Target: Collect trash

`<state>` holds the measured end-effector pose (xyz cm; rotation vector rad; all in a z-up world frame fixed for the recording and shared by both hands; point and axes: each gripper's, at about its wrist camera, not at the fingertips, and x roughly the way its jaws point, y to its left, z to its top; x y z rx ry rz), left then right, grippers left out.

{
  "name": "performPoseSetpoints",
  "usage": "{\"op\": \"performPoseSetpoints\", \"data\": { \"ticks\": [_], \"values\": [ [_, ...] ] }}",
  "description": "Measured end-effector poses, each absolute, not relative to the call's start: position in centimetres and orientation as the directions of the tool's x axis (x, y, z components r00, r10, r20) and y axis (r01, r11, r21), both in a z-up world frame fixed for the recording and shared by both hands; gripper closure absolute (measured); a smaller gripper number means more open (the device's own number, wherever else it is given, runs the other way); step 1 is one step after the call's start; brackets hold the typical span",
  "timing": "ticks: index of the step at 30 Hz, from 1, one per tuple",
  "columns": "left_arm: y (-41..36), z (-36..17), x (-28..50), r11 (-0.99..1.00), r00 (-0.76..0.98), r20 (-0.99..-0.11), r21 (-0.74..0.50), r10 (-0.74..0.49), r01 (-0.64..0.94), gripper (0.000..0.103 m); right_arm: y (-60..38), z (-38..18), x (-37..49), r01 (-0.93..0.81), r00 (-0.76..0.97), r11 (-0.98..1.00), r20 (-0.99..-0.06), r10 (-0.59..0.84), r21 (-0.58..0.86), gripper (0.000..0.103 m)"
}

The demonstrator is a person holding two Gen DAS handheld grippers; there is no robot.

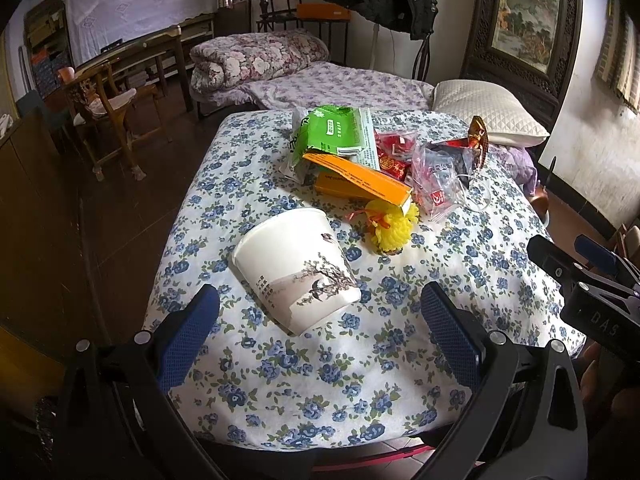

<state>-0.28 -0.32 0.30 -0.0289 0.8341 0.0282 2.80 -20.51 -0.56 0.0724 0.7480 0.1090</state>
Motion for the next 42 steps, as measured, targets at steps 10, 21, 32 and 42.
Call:
{"op": "performPoseSetpoints", "data": {
  "ticks": [10,21,32,42],
  "values": [
    [-0.3,0.3,-0.3,0.999,0.671,-0.742,-0.017,0.012,-0.036,0.007,-20.6,-0.6,2.8,-0.073,0.727,0.992,-0.675,0.125,0.105,0.006],
    [0.4,-0.6,-0.3,0.998,0.655,-0.755,-0.033,0.016,-0.062,0.007,-20.6,-0.7,2.9,-0.07,0.724,0.992,-0.679,0.121,0.102,0.006],
    [-0.3,-1.3,1.9,0.999,0.575,-0.818,-0.028,0.002,-0.043,0.006,-21.7,-0.3,2.8,-0.072,0.723,0.982,-0.669,0.173,0.177,0.006],
    [0.7,-2.4,6.0,0.984,0.46,-0.886,-0.03,0.054,-0.173,0.006,-22.8,0.0,2.7,-0.082,0.711,0.96,-0.66,0.244,0.267,0.006]
  ]
}}
